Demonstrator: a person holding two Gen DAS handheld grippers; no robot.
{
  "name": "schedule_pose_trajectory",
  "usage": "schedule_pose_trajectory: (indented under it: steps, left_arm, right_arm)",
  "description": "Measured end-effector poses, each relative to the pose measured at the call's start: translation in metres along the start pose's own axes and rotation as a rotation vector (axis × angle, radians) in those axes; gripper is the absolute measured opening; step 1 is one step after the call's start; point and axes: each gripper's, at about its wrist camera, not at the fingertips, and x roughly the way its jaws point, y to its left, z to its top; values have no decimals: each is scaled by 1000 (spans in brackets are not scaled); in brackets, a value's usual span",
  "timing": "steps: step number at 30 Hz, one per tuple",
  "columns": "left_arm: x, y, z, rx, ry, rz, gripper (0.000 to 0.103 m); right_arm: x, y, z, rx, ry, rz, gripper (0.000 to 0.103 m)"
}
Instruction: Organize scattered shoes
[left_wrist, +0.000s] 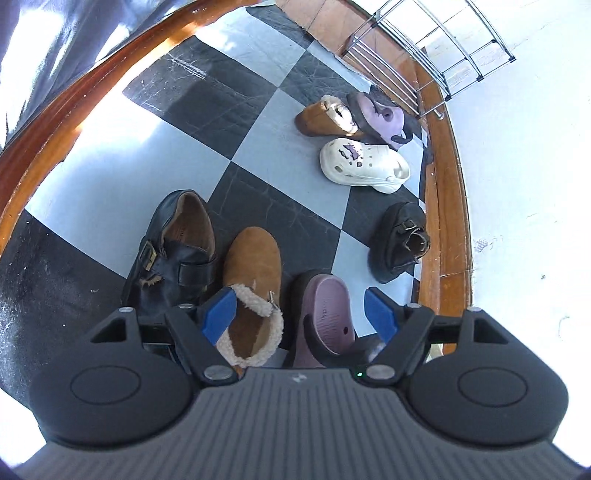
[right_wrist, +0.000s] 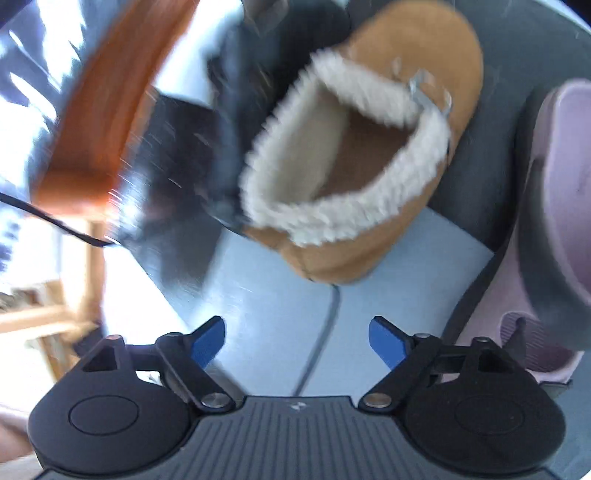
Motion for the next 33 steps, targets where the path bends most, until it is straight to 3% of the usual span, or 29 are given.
schedule_pose_trajectory:
  steps: [2,4,5,6,11,13,15,16,19,29,33]
  left_arm:
    - [4,0,-1,5,11,17,76]
    - [6,1,-2,-1,14,26,76]
    - [7,2,-3,-4,16,36,76]
    - [8,2,-3,-4,13,42,76]
    - [16,4,-4,-16,1,127,76]
    - [21,5,-5,-9,0,171,76]
    - [22,5,-6,2,-13,210,76]
    - [22,5,-6,7,-17,225,76]
    - [21,4,-6,27,-31,273,76]
    - [24,8,-3,40,-30,323,76]
    - [28,14,0,43,-34,314,77]
  right_arm:
    - [17,-3,-8,-7,45,41,59]
    - [26,-1,-19,-32,71,103,36]
    - [28,1,-23,-55,75,120,16]
    - [30,2,-27,-66,81,140,9]
    - [38,13,-42,-98,152,263,8]
    - [37,16,-47,-105,151,257,19]
    - [28,15,-47,-96,89,210,71]
    - [18,13,-47,-92,36,177,75]
    - [-9,1,-46,-50,-55,128,74]
    - [-86,-51,-36,85,-207,37,73]
    - [-113,-69,-17,148,-251,118,78]
